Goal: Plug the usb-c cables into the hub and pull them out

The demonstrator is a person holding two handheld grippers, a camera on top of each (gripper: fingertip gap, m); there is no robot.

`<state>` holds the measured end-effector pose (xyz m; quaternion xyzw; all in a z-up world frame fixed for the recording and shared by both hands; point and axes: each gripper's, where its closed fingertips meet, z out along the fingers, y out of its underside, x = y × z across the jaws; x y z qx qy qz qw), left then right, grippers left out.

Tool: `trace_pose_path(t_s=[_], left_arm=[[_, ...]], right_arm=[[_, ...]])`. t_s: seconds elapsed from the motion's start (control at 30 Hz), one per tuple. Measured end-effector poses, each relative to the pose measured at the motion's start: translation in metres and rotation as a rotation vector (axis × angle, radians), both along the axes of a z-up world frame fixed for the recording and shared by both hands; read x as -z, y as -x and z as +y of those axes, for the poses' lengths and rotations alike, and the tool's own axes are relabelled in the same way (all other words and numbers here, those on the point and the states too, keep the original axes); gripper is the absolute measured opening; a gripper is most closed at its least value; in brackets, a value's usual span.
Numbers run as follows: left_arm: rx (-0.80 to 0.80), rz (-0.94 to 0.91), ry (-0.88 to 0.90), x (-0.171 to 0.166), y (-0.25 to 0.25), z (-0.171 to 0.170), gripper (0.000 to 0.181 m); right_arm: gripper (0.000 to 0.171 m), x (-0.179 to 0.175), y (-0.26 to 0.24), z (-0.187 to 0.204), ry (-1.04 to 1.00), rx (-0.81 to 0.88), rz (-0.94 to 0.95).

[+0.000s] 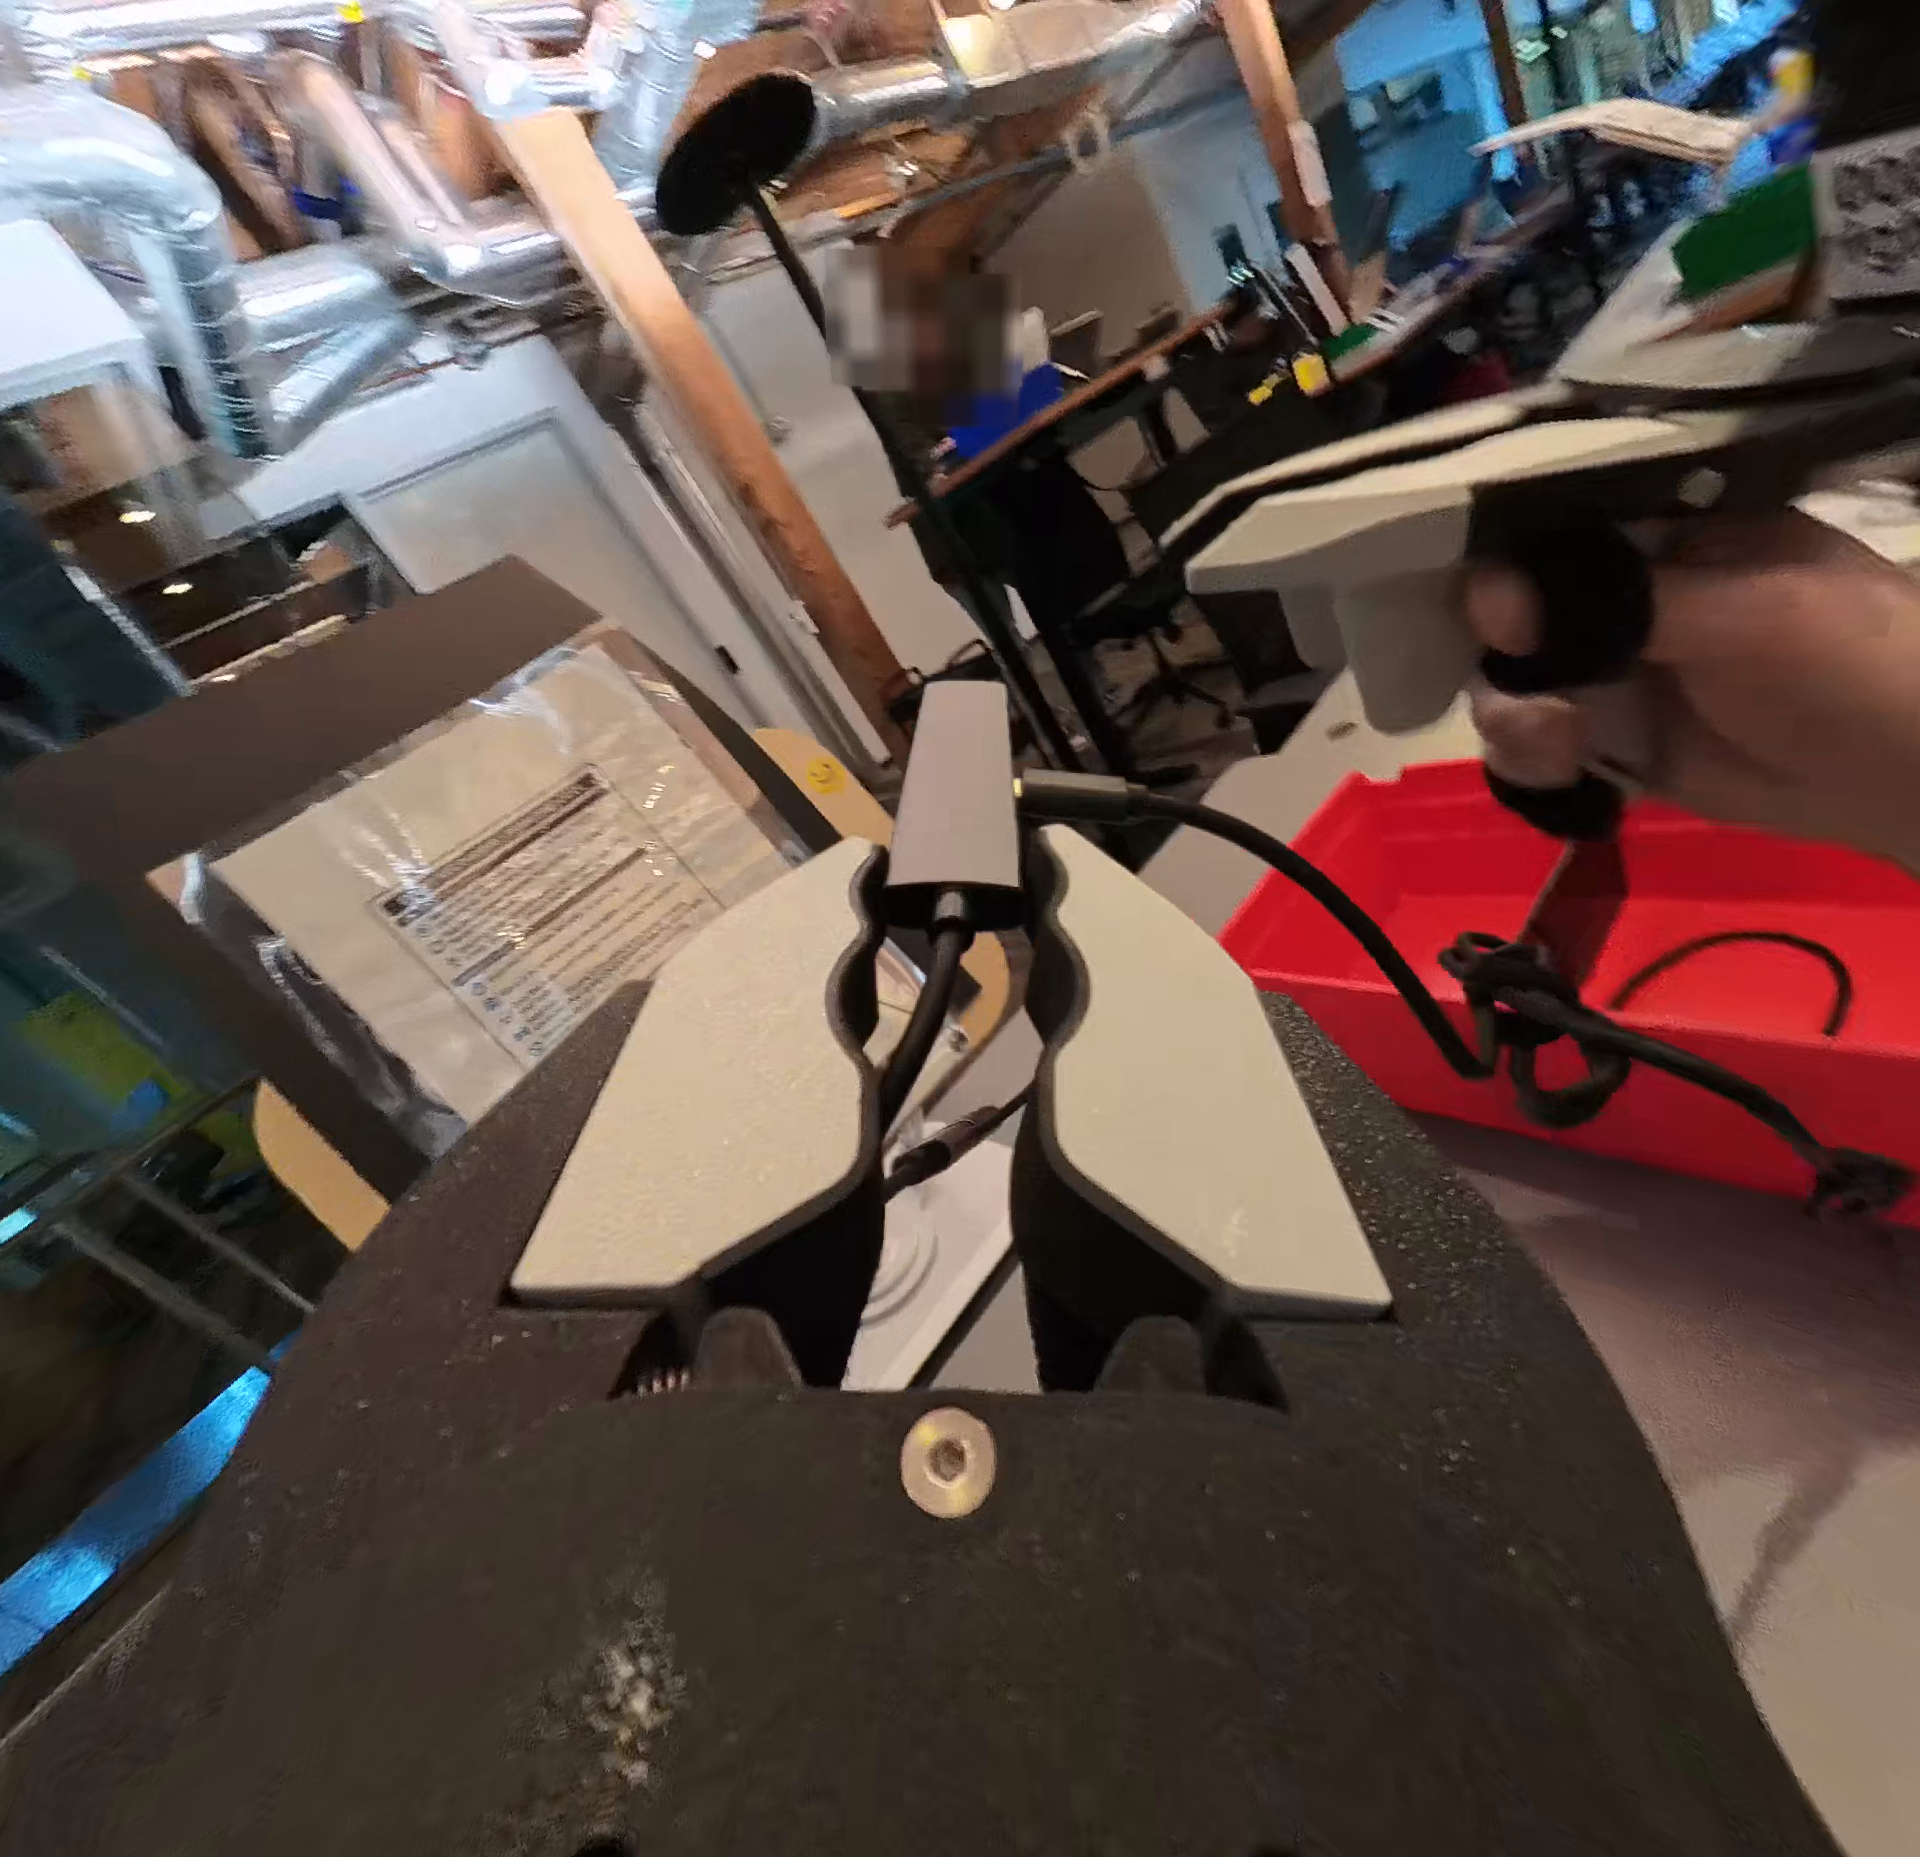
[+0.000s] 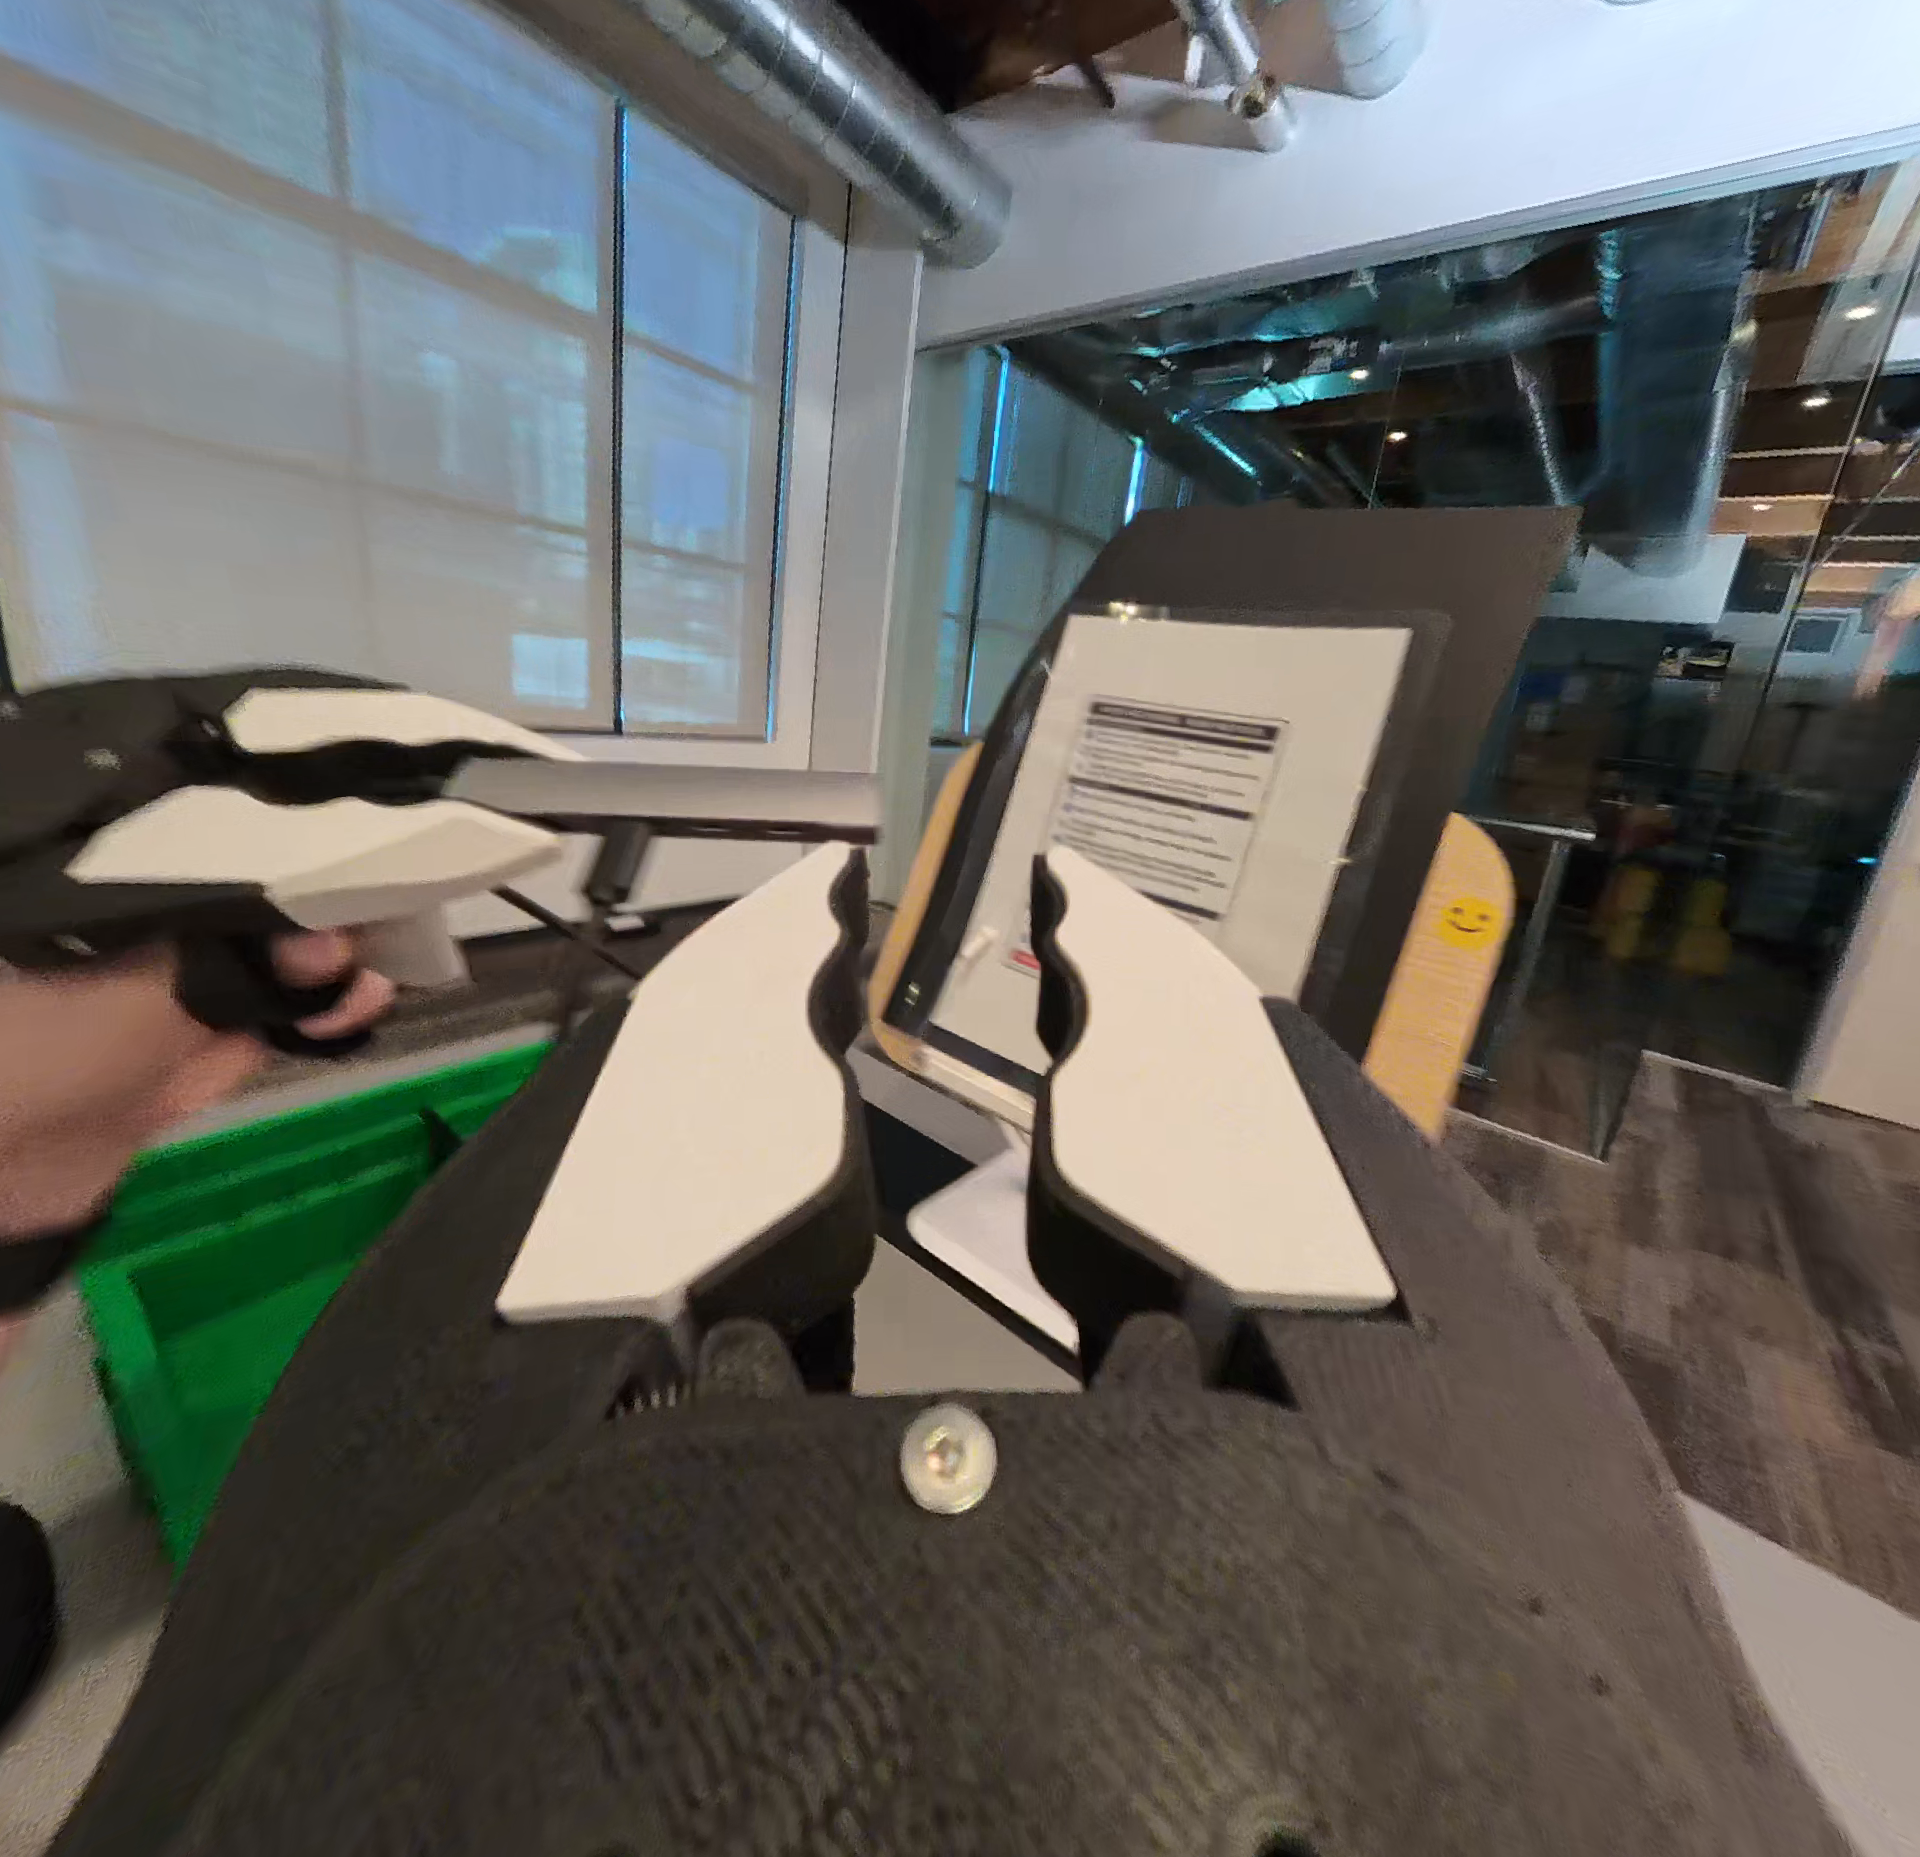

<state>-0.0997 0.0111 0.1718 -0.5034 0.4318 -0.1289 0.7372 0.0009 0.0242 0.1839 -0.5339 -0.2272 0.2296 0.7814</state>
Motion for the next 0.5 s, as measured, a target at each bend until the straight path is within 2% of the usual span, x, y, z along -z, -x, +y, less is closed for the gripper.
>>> trace_pose_path(t_s=[0.1,0.17,0.27,0.5], left_arm=[[-0.076,-0.054,-0.015,-0.006,0.003,0.005,0.024],[-0.098,-0.068,-0.011,-0.004,0.000,0.008,0.024],[-0.073,-0.106,0.027,-0.001,-0.010,0.007,0.024],[-0.038,-0.133,0.078,0.004,-0.023,0.006,0.024]], right_arm=[[0.030,-0.001,0.035,-0.017,0.032,-0.031,0.088],[0.031,0.003,0.048,-0.020,0.017,0.010,0.052],[0.031,0.010,0.051,-0.014,-0.006,0.094,-0.005],[0.025,0.020,0.051,-0.004,0.055,0.031,-0.005]])
